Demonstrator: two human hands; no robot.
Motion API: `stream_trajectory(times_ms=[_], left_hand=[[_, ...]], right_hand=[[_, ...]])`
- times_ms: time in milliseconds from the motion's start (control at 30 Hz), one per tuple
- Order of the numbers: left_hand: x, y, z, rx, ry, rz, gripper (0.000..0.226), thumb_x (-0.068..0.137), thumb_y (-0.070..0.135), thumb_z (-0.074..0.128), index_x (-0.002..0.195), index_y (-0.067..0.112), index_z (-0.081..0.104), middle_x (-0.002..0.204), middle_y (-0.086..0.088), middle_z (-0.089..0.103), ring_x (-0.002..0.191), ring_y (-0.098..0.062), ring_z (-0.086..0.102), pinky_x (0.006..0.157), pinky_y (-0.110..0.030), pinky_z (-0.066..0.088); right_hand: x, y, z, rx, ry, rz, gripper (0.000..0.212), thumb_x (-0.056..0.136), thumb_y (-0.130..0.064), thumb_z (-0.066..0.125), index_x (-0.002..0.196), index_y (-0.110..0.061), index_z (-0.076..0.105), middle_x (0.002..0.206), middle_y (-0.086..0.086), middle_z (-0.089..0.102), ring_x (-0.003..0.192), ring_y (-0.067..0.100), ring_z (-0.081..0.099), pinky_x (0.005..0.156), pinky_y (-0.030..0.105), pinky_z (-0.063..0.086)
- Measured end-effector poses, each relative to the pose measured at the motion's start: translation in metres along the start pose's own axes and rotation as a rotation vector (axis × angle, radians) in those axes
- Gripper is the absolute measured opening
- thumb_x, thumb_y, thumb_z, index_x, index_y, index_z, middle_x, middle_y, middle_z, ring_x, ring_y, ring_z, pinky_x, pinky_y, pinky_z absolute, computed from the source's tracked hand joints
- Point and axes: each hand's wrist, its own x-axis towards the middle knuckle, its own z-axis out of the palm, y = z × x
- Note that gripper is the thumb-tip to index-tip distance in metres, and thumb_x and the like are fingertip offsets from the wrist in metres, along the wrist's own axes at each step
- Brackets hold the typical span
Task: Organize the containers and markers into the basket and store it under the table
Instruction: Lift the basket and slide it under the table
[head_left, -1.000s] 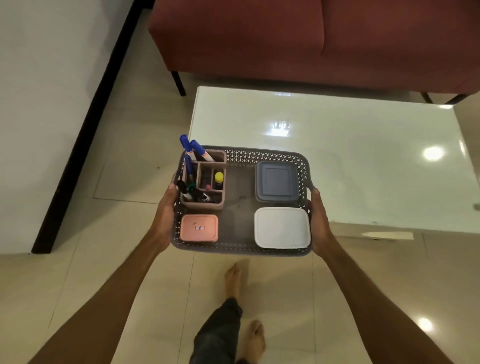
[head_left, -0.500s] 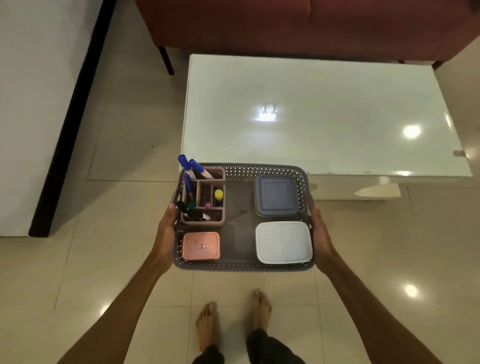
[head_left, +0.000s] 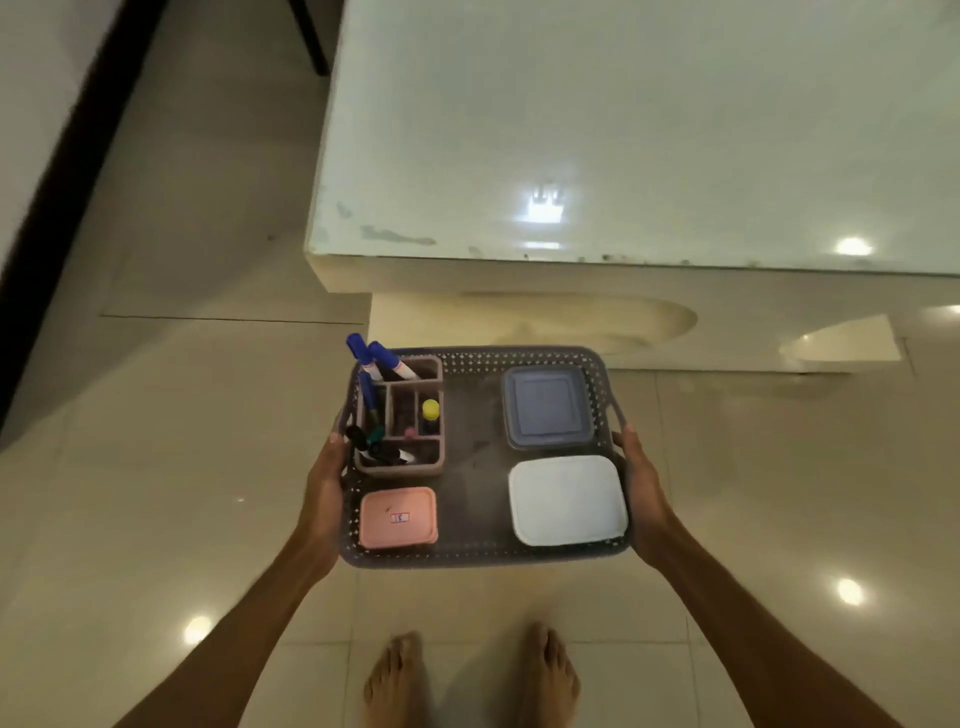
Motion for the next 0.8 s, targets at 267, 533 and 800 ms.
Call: stream_trajectory(times_ms=[267,533,800], left_hand=[[0.145,-0.033,-0.011,-0.001,0.001,-0.021,0.059,0.098,0.056,0.043,0.144,0.020,0.052,0.137,-0.016,0.062,0.119,-0.034,0.064,0.081,-0.043,0.061],[0.248,-0.013,0.008,0.035,0.010,0.044,0.061,0.092,0.058,0.052,0.137,0.018,0.058,0.126,-0.010,0.069,0.095,-0.022,0.074,0.076,-0.037,0.061],[0.323,0.016,0.035,0.164,0.120,0.275,0.031,0.104,0.025,0.049,0.130,0.026,0.065,0.125,-0.003,0.069,0.114,-0.026,0.067,0.095,-0.043,0.056]], right_hand=[[0.140,0.014,0.004,-0.041,0.078,-0.063,0.059,0.098,-0.066,0.029,0.108,-0.026,0.072,0.099,0.004,0.079,0.082,0.021,0.077,0.066,0.034,0.059],[0.250,-0.002,0.015,-0.089,0.137,-0.195,0.066,0.085,-0.079,0.037,0.123,-0.032,0.064,0.113,0.007,0.075,0.103,0.035,0.071,0.093,0.061,0.054],[0.300,-0.046,0.026,-0.118,0.201,-0.306,0.043,0.098,-0.055,0.041,0.112,-0.022,0.065,0.084,-0.006,0.074,0.076,0.020,0.071,0.062,0.031,0.055]])
